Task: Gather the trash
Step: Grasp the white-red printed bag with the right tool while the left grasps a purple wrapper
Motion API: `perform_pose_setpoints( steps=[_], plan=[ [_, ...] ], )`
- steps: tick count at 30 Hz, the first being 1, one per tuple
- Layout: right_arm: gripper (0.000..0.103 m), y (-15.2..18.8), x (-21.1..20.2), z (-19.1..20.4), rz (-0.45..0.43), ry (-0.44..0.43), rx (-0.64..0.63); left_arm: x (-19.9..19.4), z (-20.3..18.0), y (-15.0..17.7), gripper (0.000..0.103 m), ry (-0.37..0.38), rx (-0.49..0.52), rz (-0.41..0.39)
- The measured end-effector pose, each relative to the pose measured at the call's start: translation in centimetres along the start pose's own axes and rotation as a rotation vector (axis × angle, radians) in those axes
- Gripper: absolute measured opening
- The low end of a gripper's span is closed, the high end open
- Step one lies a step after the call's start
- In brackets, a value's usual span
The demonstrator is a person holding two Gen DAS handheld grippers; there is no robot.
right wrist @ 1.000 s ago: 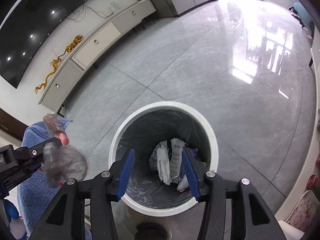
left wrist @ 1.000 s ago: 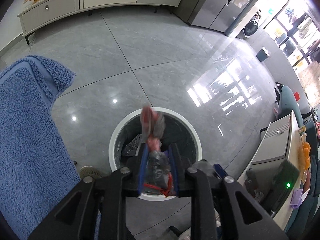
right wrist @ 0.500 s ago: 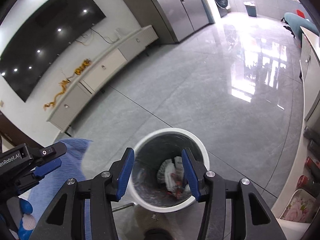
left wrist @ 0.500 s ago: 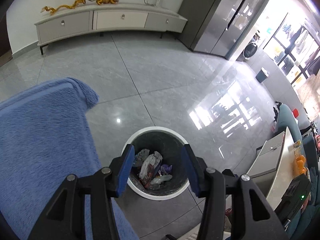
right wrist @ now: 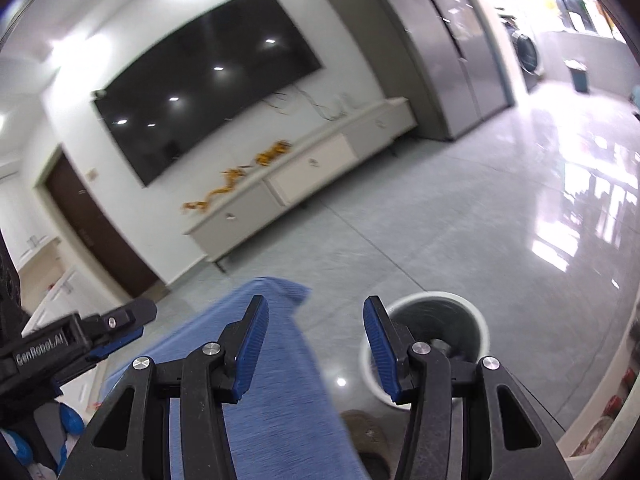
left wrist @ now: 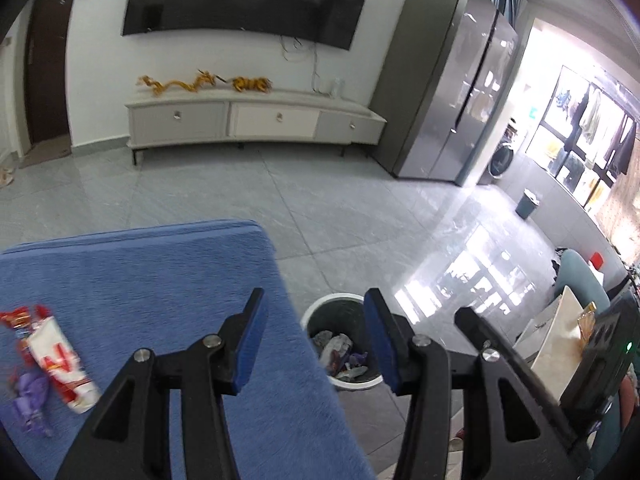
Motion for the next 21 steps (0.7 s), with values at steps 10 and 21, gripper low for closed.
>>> perform_pose_setpoints(
  steps=[10,21],
  plan=[
    [0.047,1.1,-3.8,9.5,-0.023,-0.208,-0.185,-12.4,8.3,6.3,0.048,-0.172,-0.034,-0.105],
    [0.047,4.8,-3.6,16.8,0.057,-0.384,-0.348,-23.5,20.4,12.4,0.048,-0.434,-0.088,-0.174]
  ],
)
Point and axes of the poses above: each gripper's, at about its wrist camera, not at the fingertips, and x roughly the way its jaws point, z to its left, y to its underside, the point moved 2 cm from there along x, roughly the way its jaws point, and after that the axes turned 3 degrees about x, right-handed, at the moved point
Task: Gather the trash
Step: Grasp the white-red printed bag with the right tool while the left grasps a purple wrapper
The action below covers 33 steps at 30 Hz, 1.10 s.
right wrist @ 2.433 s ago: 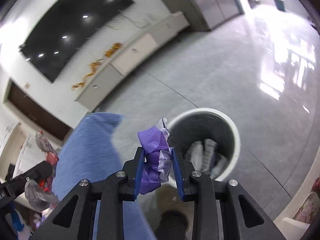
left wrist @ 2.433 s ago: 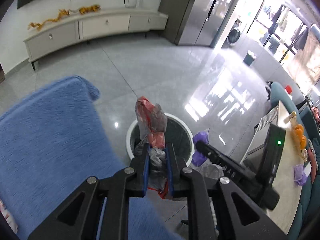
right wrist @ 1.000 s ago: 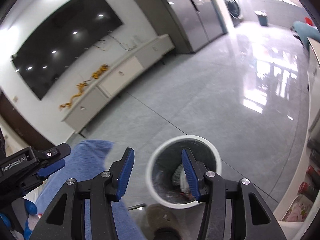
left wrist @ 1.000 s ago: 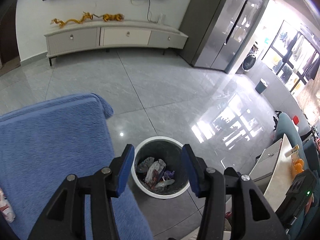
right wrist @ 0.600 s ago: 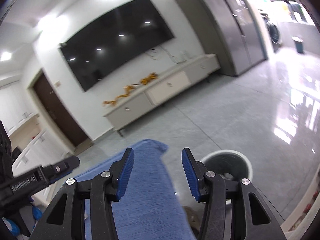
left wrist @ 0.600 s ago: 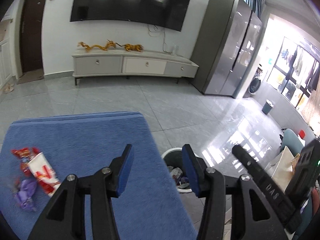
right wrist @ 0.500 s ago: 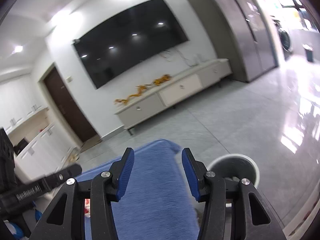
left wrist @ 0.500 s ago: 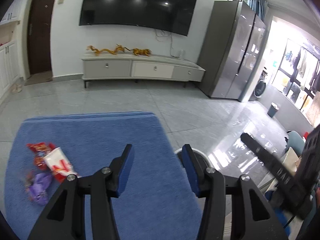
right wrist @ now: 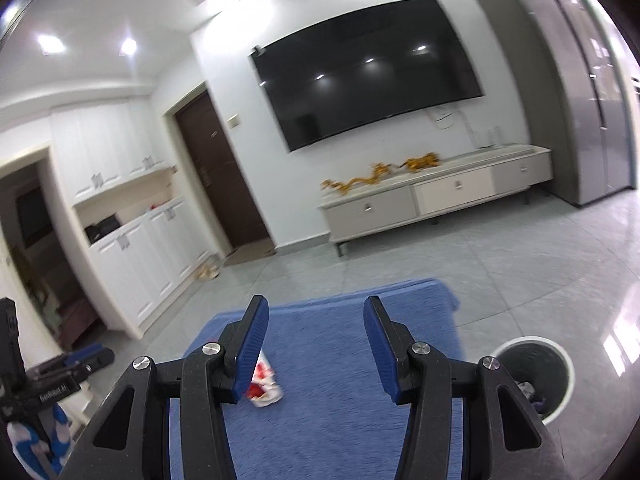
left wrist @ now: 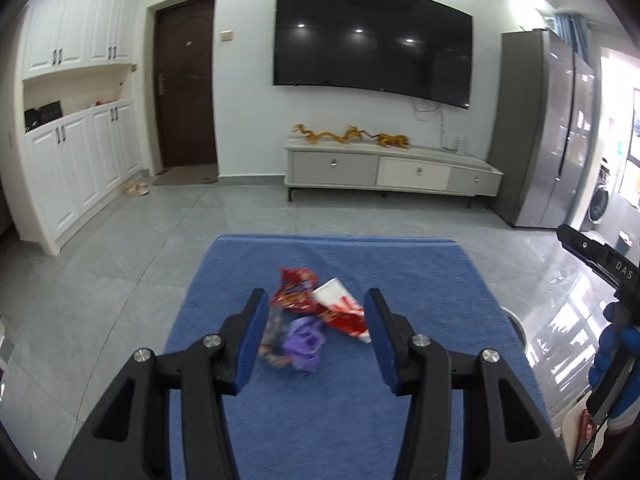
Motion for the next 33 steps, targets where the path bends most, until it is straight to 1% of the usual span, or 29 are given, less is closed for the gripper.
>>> perform_pose_setpoints(
  steps=[3,6,8,10,11,14,16,19,23,25,28,31,33],
  plan=[
    [0.047,1.1,1.9,1.6,0.051,-0.032,-0.028,1.0,2.1,2.0,0.048,0.003,-0.016,0.032],
    [0.047,2.4,4.7,3.0,0.119,-0.057,-0.055,3.2,3.5,4.0,0.048,0.015,-0.036,0.087],
    [0.047,3.3,6.1,3.5,0.158,-0.073,-0.063,5.0,3.8,5.2,0.048,0.040,-0.055,0.127],
    [0.047,4.4,8.1,4.0,0.205,-0.079,-0.076,6.9,3.7,6.5,0.048,0.075,-0.064,0.160],
    [0.047,5.2,8.4,4.4,0.224,-0.085,-0.080,7.4,3.2,7.0,0.048,0.092,-0.061,0.172],
    [0.047,7.0,11.0,4.7,0.293,-0.096,-0.085,9.6,1.7,8.1,0.048,0.141,-0.045,0.199],
    [0.047,8.2,13.2,4.8,0.349,-0.108,-0.086,11.0,1.2,8.3,0.048,0.164,-0.032,0.199],
    [0.047,9.6,15.5,4.8,0.409,-0.118,-0.101,12.6,0.8,8.3,0.048,0.174,-0.030,0.195],
    [0.047,11.5,18.3,5.3,0.478,-0.135,-0.127,14.6,0.7,8.1,0.048,0.146,-0.005,0.197],
    [0.047,12.1,19.7,5.5,0.499,-0.141,-0.133,15.6,0.8,8.1,0.048,0.131,0.009,0.202],
    [0.051,12.5,21.0,5.6,0.512,-0.147,-0.135,16.9,0.6,8.1,0.048,0.115,0.036,0.213],
    [0.051,12.9,22.6,5.7,0.529,-0.154,-0.142,18.0,0.2,8.2,0.047,0.117,0.050,0.232],
    [0.051,13.3,23.4,5.7,0.543,-0.160,-0.142,18.3,-0.3,8.2,0.047,0.131,0.062,0.231]
  ],
)
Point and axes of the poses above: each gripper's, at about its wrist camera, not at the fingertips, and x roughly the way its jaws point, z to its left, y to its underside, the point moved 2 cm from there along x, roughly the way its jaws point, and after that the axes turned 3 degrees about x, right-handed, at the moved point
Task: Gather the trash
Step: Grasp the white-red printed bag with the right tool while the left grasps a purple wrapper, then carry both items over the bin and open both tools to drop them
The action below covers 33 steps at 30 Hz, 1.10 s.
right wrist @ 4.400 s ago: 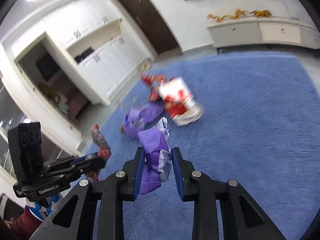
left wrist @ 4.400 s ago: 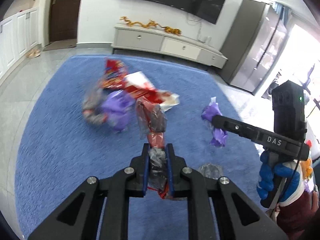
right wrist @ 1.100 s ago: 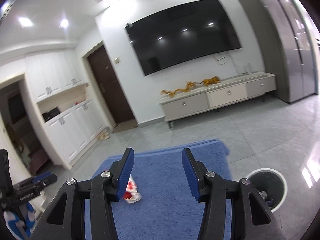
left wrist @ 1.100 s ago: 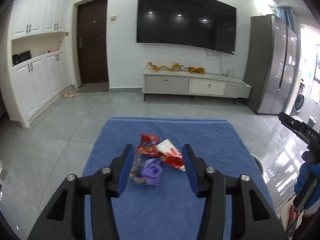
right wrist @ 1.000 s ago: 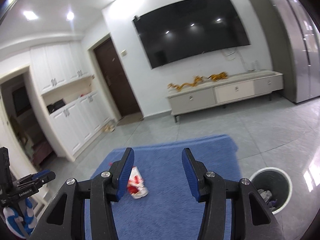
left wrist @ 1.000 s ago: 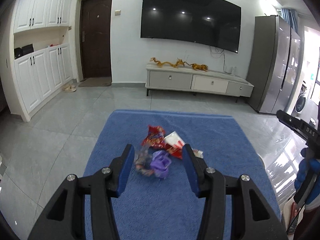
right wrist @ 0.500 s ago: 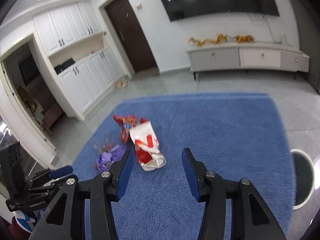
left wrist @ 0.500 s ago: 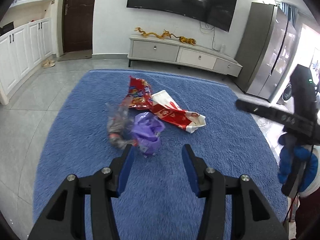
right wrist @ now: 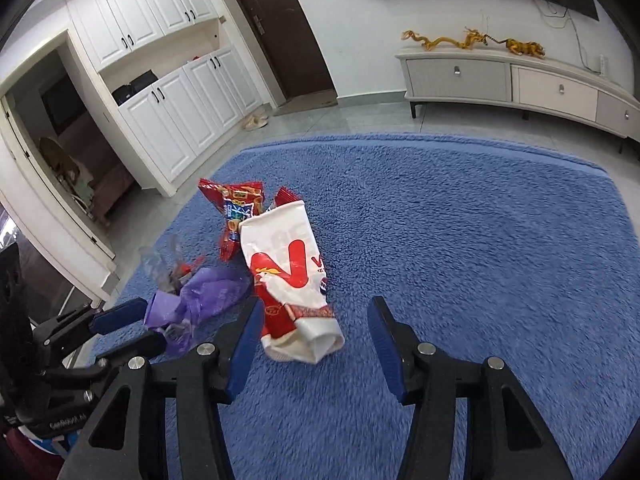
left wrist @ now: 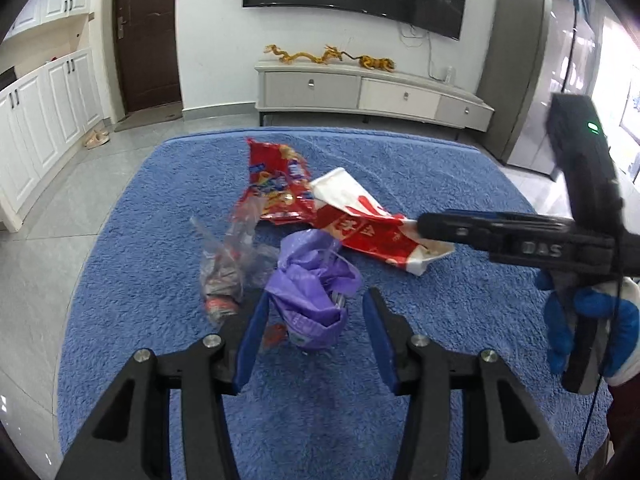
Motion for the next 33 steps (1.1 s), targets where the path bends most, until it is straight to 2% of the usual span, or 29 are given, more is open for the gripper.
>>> perform_pose_setpoints(
  steps=[7,11,13,17,29,33],
  plan=[
    [0.050,0.6,1.8,-0.5,0.033,-0.027,0.011,0.7,-2.6,0.5,0.042,0.060,0.069,0.026],
    [0.029,0.8,2.0,-1.1,0.032,-0.043,0.026,1.2,-2.9,0.5,0.042,0.060,0.052,0.034],
    [0.027,0.9,1.6,-1.5,0.026,-0.059,0.037,1.2,-2.7,0.3,0.042,0.075,0.023,0.034],
    [0.025,1.4,0.4,-2.3,0.008,-0.066,0.048,1.0,-2.4,0.1,0.042,0.087,-0.008,0.035],
    [0.024,4.5,-5.8,-4.3,-0.061,-0.054,0.097,3.5,-3.3,-0.8,0.043,0.024,-0.055,0.084],
    [0.024,5.3,-7.6,-4.5,-0.084,-0.042,0.113,3.9,-3.6,-0.8,0.038,-0.005,-0.070,0.084]
  ],
)
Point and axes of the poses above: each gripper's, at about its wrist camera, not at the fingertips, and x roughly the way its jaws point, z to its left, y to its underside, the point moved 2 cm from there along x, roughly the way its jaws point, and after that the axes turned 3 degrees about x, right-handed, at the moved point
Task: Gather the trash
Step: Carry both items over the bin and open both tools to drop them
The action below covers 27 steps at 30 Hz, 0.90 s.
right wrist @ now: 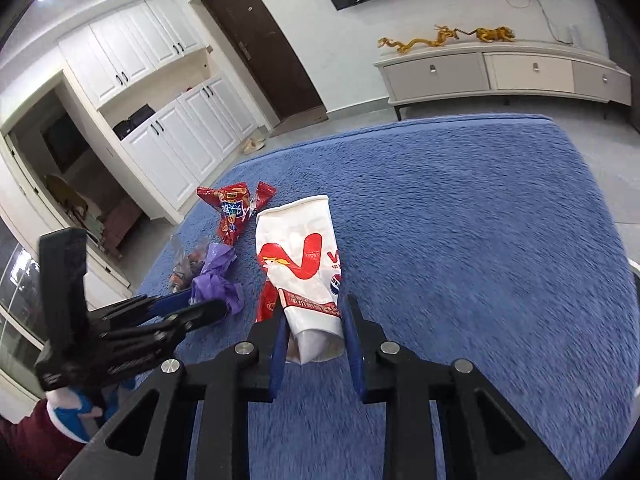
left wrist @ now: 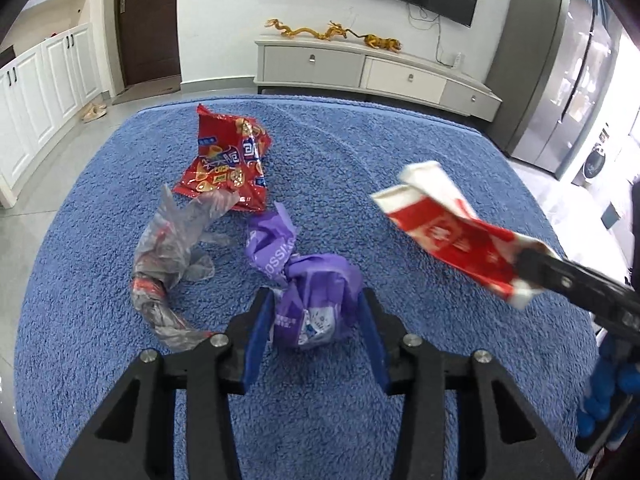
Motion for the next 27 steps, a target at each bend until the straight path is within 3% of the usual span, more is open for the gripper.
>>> perform_pose_setpoints(
  steps=[4,14,20,27],
  plan=[
    [0.024,0.6,-2.2,-0.2,-0.033,0.001,0.009,-0.5,-0.5,0.3,0.033,-0.022,-0.020,-0.007],
    [0.024,1.5,-7.3,-1.7,-0.139,-0.007,0.069,-4.3,-2.9,0.6,0.030,0.061,-0.053,-0.040],
    [0.024,1.7,-10.2,-4.1,-0.212,0.017,0.141,-6.1,-7.3,-0.9,0.030,0.132,0.000,-0.064],
    [0.024,2.3,-13.4,-9.0,-0.297,0.111,0.276,-5.6,-13.7,-3.0,0.030,0.226,0.090,-0.053]
  ],
)
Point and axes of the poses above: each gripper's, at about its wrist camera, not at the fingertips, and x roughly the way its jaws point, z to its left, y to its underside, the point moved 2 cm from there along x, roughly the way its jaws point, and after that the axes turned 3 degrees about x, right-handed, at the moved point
